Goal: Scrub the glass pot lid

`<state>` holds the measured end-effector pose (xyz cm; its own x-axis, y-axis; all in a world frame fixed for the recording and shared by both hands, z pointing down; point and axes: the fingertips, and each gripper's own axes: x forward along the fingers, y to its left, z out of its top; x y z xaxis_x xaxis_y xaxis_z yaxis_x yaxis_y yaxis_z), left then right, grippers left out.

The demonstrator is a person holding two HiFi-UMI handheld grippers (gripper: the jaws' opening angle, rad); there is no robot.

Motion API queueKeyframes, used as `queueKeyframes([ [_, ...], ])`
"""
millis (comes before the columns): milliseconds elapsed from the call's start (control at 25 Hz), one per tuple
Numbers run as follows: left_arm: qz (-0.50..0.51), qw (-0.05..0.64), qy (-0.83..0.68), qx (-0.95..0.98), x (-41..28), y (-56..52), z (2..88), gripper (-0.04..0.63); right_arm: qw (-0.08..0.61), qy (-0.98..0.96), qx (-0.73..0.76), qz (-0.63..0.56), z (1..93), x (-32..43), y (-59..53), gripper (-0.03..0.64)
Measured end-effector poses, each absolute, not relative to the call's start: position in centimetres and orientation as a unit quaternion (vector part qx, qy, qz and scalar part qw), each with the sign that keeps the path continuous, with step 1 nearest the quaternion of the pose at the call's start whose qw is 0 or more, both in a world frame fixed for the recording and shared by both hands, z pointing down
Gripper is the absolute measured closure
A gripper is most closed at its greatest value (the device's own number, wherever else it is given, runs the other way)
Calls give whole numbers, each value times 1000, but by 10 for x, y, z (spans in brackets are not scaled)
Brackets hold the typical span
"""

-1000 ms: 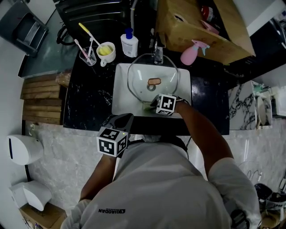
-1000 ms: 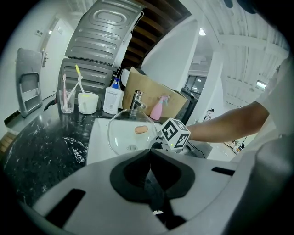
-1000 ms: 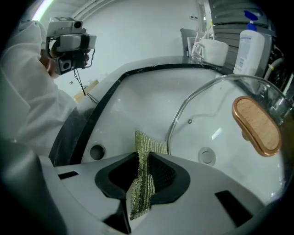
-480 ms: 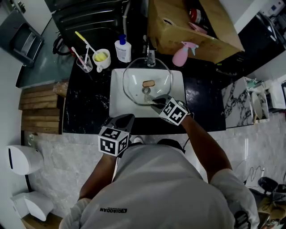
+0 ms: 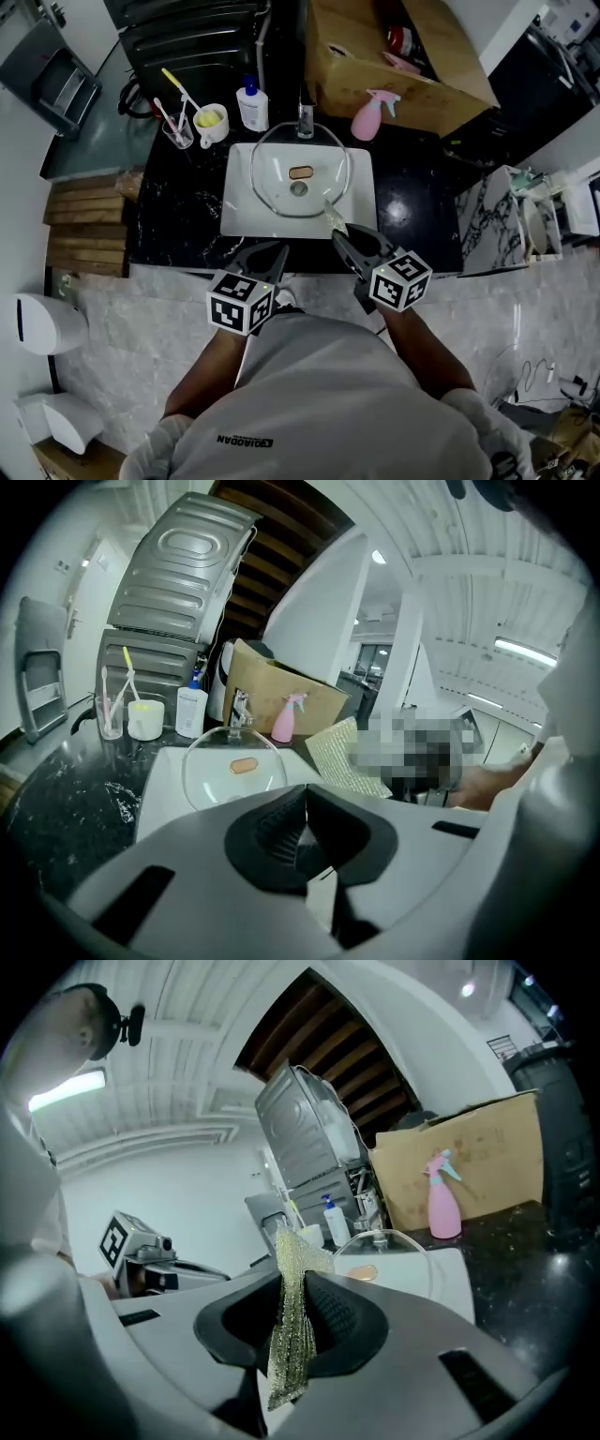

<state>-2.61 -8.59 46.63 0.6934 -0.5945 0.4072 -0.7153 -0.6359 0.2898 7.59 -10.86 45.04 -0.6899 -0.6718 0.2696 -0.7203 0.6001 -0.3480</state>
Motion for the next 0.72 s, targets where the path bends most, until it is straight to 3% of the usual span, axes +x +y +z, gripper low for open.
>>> queueKeyframes([
  [400, 145, 223, -353, 897, 24, 9, 465, 580, -6, -889, 401, 221, 428, 116, -6, 519],
  [720, 160, 219, -380, 884, 16, 58, 472, 580, -31, -889, 386, 245, 438, 117, 37, 523],
])
